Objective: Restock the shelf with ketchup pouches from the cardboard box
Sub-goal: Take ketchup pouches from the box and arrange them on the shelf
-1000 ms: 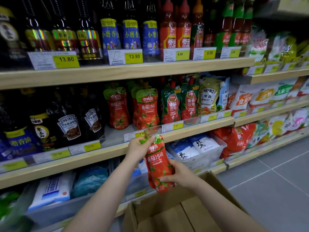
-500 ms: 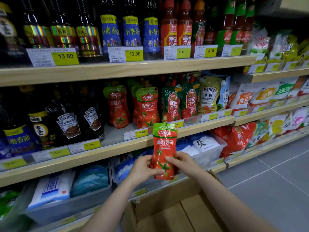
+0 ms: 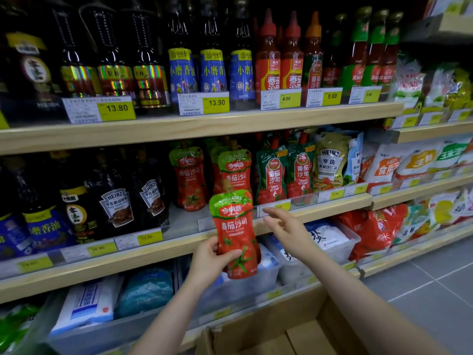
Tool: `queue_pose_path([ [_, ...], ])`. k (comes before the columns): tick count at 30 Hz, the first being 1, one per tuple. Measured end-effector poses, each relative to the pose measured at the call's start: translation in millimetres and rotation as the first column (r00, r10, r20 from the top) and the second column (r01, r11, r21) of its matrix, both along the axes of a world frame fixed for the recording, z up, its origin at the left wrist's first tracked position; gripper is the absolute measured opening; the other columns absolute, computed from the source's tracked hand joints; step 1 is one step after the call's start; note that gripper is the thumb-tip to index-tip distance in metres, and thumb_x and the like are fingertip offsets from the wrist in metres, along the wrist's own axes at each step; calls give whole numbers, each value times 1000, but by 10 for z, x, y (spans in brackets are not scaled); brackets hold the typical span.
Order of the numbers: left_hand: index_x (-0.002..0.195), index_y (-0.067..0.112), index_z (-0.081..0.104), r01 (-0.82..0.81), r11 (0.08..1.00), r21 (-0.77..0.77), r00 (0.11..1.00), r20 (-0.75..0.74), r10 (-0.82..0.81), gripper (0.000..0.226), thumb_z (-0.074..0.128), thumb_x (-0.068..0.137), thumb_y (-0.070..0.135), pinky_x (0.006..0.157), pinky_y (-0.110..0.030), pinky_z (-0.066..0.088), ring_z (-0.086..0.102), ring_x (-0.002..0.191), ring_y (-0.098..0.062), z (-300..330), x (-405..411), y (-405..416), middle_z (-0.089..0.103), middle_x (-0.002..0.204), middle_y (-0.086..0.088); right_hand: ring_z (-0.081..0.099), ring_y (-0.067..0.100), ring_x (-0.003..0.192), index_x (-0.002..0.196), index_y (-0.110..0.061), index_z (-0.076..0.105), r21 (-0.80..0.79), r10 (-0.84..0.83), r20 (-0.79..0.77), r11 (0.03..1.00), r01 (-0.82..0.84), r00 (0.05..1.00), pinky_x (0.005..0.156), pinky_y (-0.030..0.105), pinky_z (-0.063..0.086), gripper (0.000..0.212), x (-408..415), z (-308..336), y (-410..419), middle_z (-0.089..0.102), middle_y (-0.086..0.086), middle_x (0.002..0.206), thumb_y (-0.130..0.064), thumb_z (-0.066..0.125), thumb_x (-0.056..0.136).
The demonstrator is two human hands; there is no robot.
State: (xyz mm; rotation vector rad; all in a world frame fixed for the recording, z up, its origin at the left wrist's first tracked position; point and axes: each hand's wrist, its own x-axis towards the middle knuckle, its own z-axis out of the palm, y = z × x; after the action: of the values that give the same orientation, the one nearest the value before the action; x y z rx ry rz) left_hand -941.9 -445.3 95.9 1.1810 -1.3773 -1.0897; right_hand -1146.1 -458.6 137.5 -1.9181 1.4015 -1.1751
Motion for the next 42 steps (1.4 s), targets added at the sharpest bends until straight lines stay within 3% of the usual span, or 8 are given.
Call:
queue_pose_path([
  [5,84,24,65,-82,971,-227,996,15,87,31,79,68,2,62,-10,49,66,70,5,521,174,-272,72,73,16,43,17,124,131,-14,49,-165,-69,-404,986,1,912,103,27,33,37,-18,104,-347,50,2,133,-28,44,96],
  [10,95,27,65,-137,931,-338,967,157,199,32,81,69,16,75,-22,53,66,84,-2,718,414,-514,70,90,13,51,22,111,123,-13,55,-161,-137,-493,985,65,859,91,34,43,32,57,71,-513,58,5,117,-23,40,96],
  [16,104,21,62,-210,916,-342,952,140,271,39,79,70,12,81,-28,50,65,90,-9,758,573,-796,68,96,4,50,22,100,114,-11,60,-163,-149,-458,983,82,876,83,35,43,28,61,2,-514,58,6,105,-17,45,92],
  [22,97,21,61,-174,969,-178,944,249,215,28,76,75,13,71,-21,49,62,81,-3,535,629,-893,66,90,5,49,20,99,114,-13,61,-145,-139,-446,986,82,884,81,31,41,29,56,-6,-542,57,3,103,-16,47,89],
  [27,108,10,59,-180,984,-10,943,282,176,35,73,76,7,75,-27,47,61,92,-19,631,630,-948,64,106,-9,48,19,101,116,-14,60,-149,-145,-429,985,89,892,82,29,39,30,47,-17,-547,57,2,104,-16,49,88],
  [33,131,9,35,-467,864,-187,752,430,500,87,81,64,40,79,-41,49,59,105,-33,646,325,-722,58,120,-11,48,19,104,119,-13,59,-136,-135,-426,987,84,895,83,29,40,32,47,-24,-516,56,3,107,-17,49,89],
  [36,128,6,32,-525,815,-247,643,511,570,83,78,68,42,77,-45,48,57,104,-38,652,150,-694,54,120,-16,47,19,103,118,-13,59,-145,-149,-426,985,96,892,83,30,41,32,51,-23,-500,56,3,107,-16,49,88],
  [42,124,1,35,-553,808,-203,659,487,573,74,78,72,32,78,-47,48,56,104,-40,682,164,-843,54,118,-21,47,23,93,105,-9,61,-282,-250,-458,951,127,853,74,34,43,26,119,-78,-506,57,5,99,-12,51,81],
])
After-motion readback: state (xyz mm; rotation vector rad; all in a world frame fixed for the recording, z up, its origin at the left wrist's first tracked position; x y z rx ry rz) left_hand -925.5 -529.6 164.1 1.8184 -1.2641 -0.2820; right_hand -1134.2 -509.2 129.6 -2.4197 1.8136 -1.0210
